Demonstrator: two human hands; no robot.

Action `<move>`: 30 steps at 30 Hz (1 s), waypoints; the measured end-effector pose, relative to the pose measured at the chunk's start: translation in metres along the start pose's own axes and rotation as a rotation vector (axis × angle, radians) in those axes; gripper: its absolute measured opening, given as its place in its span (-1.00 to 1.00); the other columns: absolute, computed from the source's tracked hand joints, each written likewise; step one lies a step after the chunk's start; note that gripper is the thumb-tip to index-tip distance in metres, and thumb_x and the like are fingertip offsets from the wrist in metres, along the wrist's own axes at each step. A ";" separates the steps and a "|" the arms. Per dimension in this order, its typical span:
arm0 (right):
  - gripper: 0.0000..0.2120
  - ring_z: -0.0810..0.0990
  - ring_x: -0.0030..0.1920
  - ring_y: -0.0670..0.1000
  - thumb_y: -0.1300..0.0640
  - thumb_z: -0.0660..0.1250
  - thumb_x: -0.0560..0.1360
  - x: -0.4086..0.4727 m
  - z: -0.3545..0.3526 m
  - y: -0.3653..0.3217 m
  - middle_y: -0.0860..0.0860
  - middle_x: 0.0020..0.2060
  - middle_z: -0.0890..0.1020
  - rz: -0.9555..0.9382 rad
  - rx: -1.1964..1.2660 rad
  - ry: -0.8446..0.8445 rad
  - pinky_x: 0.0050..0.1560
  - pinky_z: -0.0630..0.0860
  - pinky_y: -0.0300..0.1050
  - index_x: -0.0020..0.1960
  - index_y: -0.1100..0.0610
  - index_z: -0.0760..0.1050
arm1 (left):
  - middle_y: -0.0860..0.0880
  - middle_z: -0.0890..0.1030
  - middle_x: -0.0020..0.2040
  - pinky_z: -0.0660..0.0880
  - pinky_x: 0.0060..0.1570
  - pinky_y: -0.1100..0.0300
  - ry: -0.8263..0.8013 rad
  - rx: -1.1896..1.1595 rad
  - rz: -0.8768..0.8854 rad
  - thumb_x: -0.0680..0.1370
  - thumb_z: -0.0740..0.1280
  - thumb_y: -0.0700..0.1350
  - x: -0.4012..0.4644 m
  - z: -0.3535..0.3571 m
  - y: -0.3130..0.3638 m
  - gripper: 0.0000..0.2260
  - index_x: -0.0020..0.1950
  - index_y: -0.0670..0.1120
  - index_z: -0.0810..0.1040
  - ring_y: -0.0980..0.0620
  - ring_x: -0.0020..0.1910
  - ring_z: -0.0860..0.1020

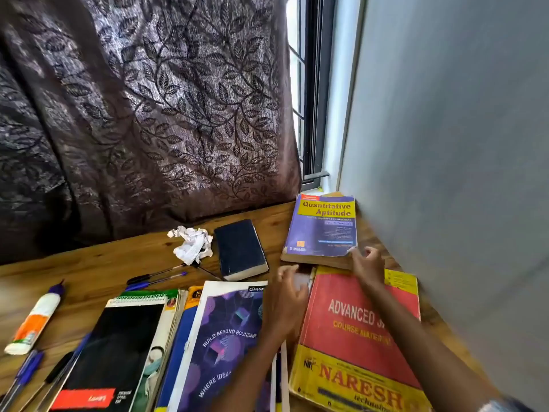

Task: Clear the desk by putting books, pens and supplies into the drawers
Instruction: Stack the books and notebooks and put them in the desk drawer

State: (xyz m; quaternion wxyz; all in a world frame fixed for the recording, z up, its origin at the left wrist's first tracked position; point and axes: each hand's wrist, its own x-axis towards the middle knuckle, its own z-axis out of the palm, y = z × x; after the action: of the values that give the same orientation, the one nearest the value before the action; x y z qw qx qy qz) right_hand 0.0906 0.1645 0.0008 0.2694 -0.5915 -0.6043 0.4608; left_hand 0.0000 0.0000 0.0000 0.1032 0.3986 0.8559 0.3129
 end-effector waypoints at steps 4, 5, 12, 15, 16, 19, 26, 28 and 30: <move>-0.72 0.39 -0.46 -0.02 -0.02 0.30 0.45 0.012 -0.007 -0.008 0.11 -0.36 0.49 0.129 0.169 -0.197 -0.44 0.31 -0.17 -0.28 0.17 0.53 | -0.11 0.40 0.37 0.36 0.22 0.11 0.013 -0.285 -0.273 0.57 0.24 -0.02 0.043 -0.004 0.011 -0.58 0.41 -0.10 0.36 -0.06 0.30 0.42; -0.75 0.33 -0.57 -0.08 0.04 0.31 0.48 0.019 -0.007 -0.008 0.06 -0.46 0.43 0.168 0.205 -0.244 -0.54 0.24 -0.26 -0.32 0.14 0.49 | -0.12 0.39 0.38 0.36 0.25 0.09 -0.019 -0.342 -0.338 0.57 0.23 0.00 0.052 -0.004 0.012 -0.55 0.43 -0.11 0.32 -0.08 0.32 0.41; -0.87 0.26 -0.54 -0.07 0.10 0.36 0.46 0.033 -0.004 -0.011 0.00 -0.41 0.42 0.309 0.258 -0.390 -0.54 0.14 -0.25 -0.23 0.07 0.44 | -0.11 0.57 0.19 0.47 -0.17 0.18 -0.145 -0.601 -0.651 0.55 0.23 0.06 0.093 0.003 0.005 -0.60 0.29 -0.15 0.44 -0.05 -0.04 0.59; -0.90 0.42 -0.67 -0.14 0.13 0.38 0.47 0.038 0.003 -0.011 0.01 -0.37 0.49 0.333 0.357 -0.374 -0.66 0.26 -0.39 -0.10 0.11 0.47 | -0.08 0.59 -0.12 0.39 -0.38 0.24 -0.175 -0.590 -0.657 0.57 0.24 0.06 0.103 0.001 0.003 -0.65 0.20 -0.17 0.50 0.05 -0.34 0.49; -0.89 0.48 -0.63 -0.14 0.13 0.40 0.45 0.038 0.005 -0.013 0.01 -0.36 0.54 0.348 0.387 -0.373 -0.61 0.36 -0.37 -0.08 0.12 0.49 | -0.06 0.54 -0.21 0.35 -0.39 0.24 -0.194 -0.589 -0.667 0.57 0.24 0.05 0.106 0.000 0.003 -0.65 0.19 -0.19 0.51 0.06 -0.37 0.45; -0.96 0.56 -0.42 -0.02 0.19 0.38 0.44 0.044 0.008 -0.008 0.02 -0.37 0.59 0.356 0.443 -0.352 -0.33 0.48 -0.19 -0.17 0.12 0.53 | -0.08 0.56 -0.07 0.38 -0.30 0.21 -0.272 -0.572 -0.658 0.57 0.25 0.06 0.109 0.000 0.003 -0.63 0.20 -0.20 0.49 0.00 -0.22 0.50; -0.62 0.57 -0.13 0.10 0.35 0.31 0.46 0.043 -0.001 -0.001 0.18 -0.02 0.56 0.299 0.612 -0.330 -0.09 0.54 -0.02 0.26 0.27 0.38 | -0.09 0.55 -0.11 0.42 -0.15 0.10 -0.224 -0.384 -0.467 0.58 0.19 0.14 0.099 0.005 0.010 -0.65 -0.01 -0.14 0.50 -0.05 -0.15 0.50; -0.61 0.56 -0.03 0.16 0.39 0.28 0.47 0.037 -0.008 -0.002 0.20 0.03 0.56 0.270 0.656 -0.325 -0.06 0.54 0.01 0.29 0.28 0.35 | -0.10 0.57 -0.11 0.35 -0.15 0.12 -0.193 -0.289 -0.417 0.58 0.16 0.17 0.091 0.000 0.017 -0.62 0.00 -0.14 0.51 -0.09 -0.12 0.53; -0.63 0.59 -0.08 0.14 0.39 0.26 0.49 0.024 -0.017 -0.001 0.16 0.00 0.59 0.250 0.682 -0.328 -0.15 0.57 -0.03 0.28 0.23 0.37 | -0.14 0.62 -0.02 0.37 -0.11 0.10 -0.177 -0.264 -0.401 0.58 0.15 0.18 0.078 -0.003 0.022 -0.59 0.04 -0.14 0.53 -0.15 -0.01 0.57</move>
State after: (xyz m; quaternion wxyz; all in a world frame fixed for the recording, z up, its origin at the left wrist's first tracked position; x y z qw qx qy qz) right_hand 0.1015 0.1922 0.0035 0.2920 -0.4557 -0.3749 0.7527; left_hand -0.0397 0.0676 0.0218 0.2888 0.2298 0.8572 0.3591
